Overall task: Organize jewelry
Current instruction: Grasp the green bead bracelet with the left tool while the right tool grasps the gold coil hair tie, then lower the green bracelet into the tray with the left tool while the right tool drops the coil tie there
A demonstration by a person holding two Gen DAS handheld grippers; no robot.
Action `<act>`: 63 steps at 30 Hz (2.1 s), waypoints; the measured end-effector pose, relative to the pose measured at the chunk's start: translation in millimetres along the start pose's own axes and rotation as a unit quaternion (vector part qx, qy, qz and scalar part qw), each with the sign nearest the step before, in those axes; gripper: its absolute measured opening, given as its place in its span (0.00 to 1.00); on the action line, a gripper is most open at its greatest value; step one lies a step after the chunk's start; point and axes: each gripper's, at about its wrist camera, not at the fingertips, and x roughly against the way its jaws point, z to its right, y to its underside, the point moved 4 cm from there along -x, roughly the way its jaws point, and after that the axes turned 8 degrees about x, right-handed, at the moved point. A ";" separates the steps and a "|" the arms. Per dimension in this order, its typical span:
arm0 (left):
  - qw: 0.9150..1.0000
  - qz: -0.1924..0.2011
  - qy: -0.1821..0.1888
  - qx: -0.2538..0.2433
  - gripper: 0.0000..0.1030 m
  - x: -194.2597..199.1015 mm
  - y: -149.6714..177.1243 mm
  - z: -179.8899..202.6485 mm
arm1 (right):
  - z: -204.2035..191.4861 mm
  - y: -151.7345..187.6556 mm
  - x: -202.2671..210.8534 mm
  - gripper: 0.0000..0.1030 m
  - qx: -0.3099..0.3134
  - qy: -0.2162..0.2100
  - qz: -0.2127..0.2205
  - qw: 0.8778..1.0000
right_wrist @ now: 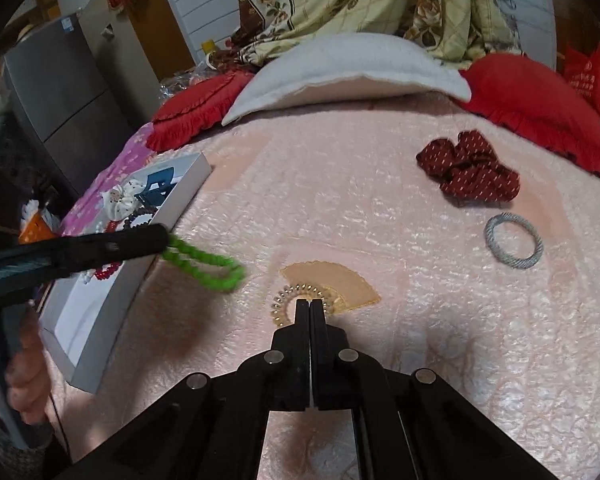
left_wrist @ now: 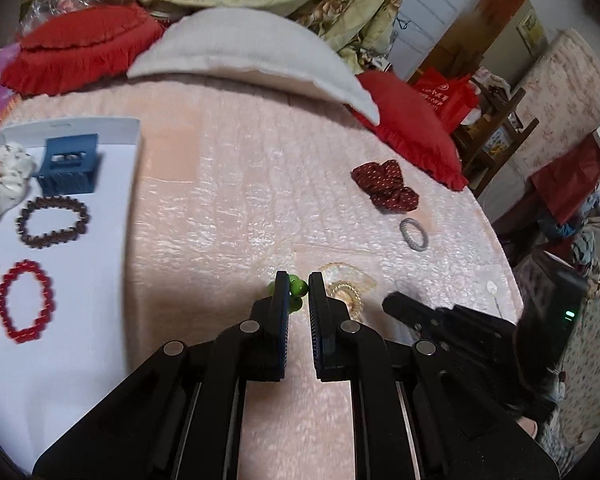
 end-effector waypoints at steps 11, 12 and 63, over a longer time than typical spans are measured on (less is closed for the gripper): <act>1.000 0.006 0.010 0.007 0.08 21.4 11.0 -20.8 | 6.6 1.4 -40.1 0.18 -0.013 0.023 -0.046 0.999; 1.000 0.007 0.011 0.006 0.08 22.9 11.5 -22.6 | 6.7 0.2 -40.8 0.18 -0.012 0.025 -0.043 0.999; 0.963 0.029 -0.182 0.195 0.09 108.2 18.0 -239.2 | -291.4 -31.2 -106.0 0.08 0.176 -0.074 -0.110 0.975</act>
